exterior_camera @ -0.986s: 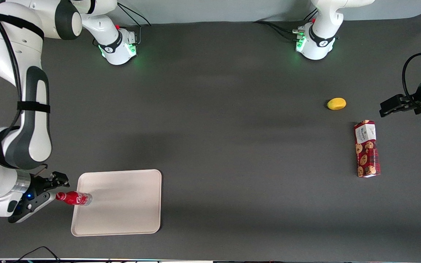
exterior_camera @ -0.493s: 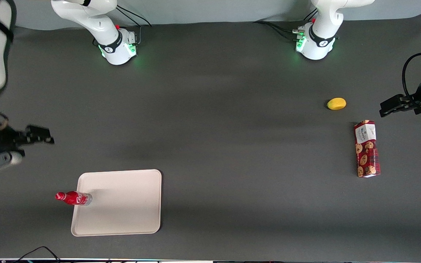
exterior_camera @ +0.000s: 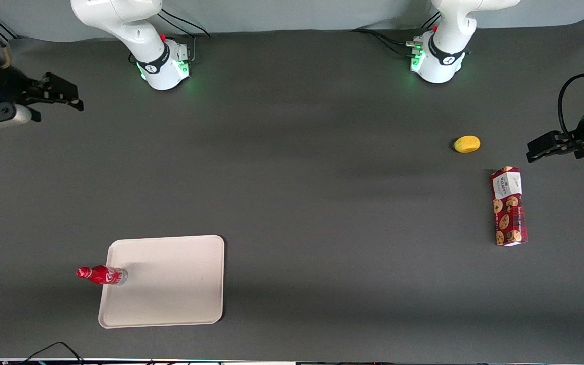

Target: Place coke bottle on tray

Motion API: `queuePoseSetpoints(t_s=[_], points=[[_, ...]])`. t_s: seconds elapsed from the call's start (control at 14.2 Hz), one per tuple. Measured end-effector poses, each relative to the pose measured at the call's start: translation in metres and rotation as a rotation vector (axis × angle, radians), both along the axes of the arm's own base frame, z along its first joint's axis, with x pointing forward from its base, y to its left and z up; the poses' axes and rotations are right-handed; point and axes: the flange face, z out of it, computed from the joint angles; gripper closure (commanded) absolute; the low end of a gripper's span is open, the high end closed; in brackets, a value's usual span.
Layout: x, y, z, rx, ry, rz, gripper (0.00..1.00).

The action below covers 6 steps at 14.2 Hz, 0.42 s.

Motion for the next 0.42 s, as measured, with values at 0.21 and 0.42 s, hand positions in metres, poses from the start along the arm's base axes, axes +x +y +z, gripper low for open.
queuePoseSetpoints(t_s=[0.21, 0.42], points=[[-0.021, 0.003, -0.013, -0.004, -0.036, -0.018, 0.00], [-0.018, -0.010, -0.014, -0.002, -0.053, -0.052, 0.00]])
